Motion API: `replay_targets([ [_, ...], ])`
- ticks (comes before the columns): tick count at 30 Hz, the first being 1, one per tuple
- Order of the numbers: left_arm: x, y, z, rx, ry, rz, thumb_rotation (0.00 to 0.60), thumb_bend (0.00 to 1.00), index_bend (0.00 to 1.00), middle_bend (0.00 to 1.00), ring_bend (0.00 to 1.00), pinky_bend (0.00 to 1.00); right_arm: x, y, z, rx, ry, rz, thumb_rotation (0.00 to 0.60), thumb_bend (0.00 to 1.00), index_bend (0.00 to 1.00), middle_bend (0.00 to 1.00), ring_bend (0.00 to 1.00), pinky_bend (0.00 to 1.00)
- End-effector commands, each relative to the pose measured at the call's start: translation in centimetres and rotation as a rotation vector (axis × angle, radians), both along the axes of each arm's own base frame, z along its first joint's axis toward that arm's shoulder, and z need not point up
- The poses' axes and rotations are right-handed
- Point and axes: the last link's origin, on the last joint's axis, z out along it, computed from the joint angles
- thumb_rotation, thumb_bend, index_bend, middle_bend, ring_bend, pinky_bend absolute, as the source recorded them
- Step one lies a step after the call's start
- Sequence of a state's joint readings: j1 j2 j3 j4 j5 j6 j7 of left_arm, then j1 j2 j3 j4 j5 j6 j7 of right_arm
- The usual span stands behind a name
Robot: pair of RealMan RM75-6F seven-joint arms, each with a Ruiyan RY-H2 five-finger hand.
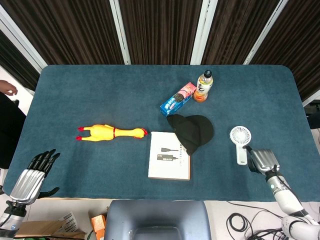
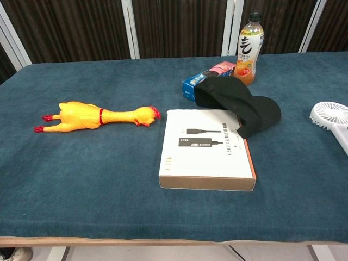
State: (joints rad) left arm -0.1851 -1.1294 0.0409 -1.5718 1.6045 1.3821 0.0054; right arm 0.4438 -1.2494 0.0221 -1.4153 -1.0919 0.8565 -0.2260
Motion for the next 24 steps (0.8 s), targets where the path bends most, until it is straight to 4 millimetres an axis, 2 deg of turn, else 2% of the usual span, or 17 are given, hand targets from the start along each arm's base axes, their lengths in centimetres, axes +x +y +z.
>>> replay_targets([
  [1,-0.02,0.02,0.01,0.000,0.001,0.001,0.600,0.02,0.00,0.00,0.00,0.11,-0.02,0.02,-0.06,0.002,0.002,0.001,0.600,0.61,0.22,0.82,0.78,1.00],
  [24,-0.04,0.10,0.05,0.001,0.001,0.001,0.600,0.02,0.00,0.00,0.00,0.11,-0.18,0.09,-0.12,-0.002,0.005,-0.006,0.600,0.61,0.22,0.82,0.78,1.00],
])
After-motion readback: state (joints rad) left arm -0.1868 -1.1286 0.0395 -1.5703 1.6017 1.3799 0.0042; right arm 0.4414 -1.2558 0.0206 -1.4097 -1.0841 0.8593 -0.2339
